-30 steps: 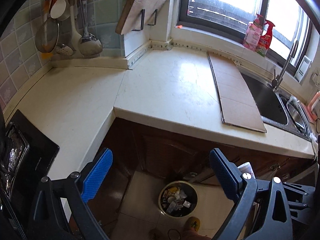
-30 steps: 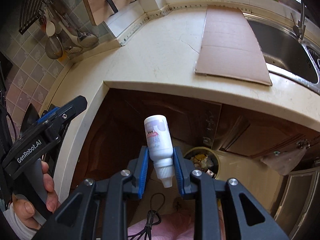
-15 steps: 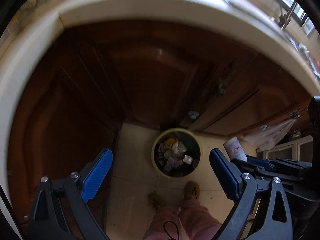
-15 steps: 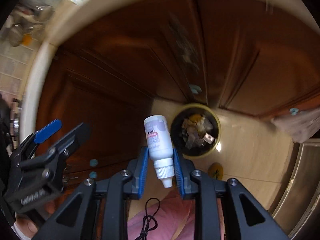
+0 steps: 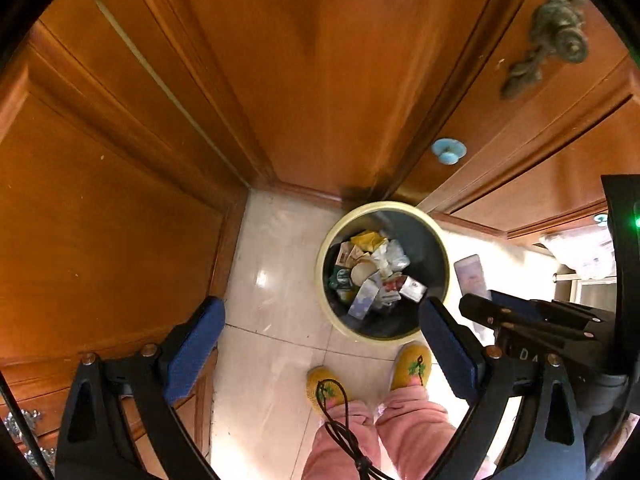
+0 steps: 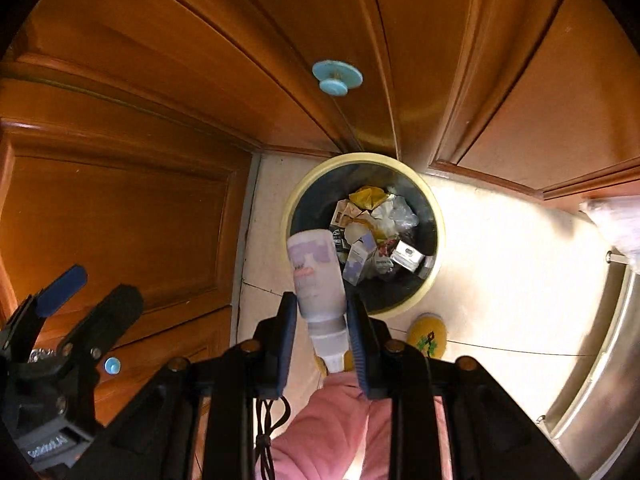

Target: Collect trash

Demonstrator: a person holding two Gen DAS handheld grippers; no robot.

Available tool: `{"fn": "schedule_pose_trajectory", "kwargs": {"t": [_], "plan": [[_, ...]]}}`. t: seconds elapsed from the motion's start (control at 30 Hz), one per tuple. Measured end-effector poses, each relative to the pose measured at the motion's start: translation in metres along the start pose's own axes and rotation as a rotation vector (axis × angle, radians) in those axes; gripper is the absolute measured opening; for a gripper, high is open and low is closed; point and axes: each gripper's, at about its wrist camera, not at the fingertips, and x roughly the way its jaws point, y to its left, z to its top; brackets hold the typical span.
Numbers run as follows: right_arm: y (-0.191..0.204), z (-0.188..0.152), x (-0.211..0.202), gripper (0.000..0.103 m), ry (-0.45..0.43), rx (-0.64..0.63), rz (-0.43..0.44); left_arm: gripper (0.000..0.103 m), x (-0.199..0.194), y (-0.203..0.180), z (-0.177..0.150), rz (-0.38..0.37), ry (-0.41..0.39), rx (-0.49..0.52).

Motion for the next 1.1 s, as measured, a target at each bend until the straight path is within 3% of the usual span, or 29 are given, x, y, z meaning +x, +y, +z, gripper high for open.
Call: {"fn": "schedule_pose_trajectory", "kwargs": {"t": [0.13, 0.57, 0.9, 1.1], "plan": [[-0.003, -0.001, 0.004, 0.035, -0.003, -0.003, -0.003, 0.097, 0.007, 0.005, -0.002, -0.001, 0.022, -0.011], [0.012, -0.007, -0.031, 0.035, -0.040, -0.030, 0.001, 0.097, -0.019, 0.011, -0.002, -0.019, 0.034, -0.038], [0.034, -0.014, -0.095, 0.035, -0.110, -0.017, 0.023, 0.097, -0.091, 0.016, 0.007, -0.036, -0.031, -0.044], [0.058, -0.019, -0.165, 0.035, -0.194, -0.009, 0.052, 0.097, -0.157, 0.029, 0.017, -0.060, -0.106, -0.049]]}}
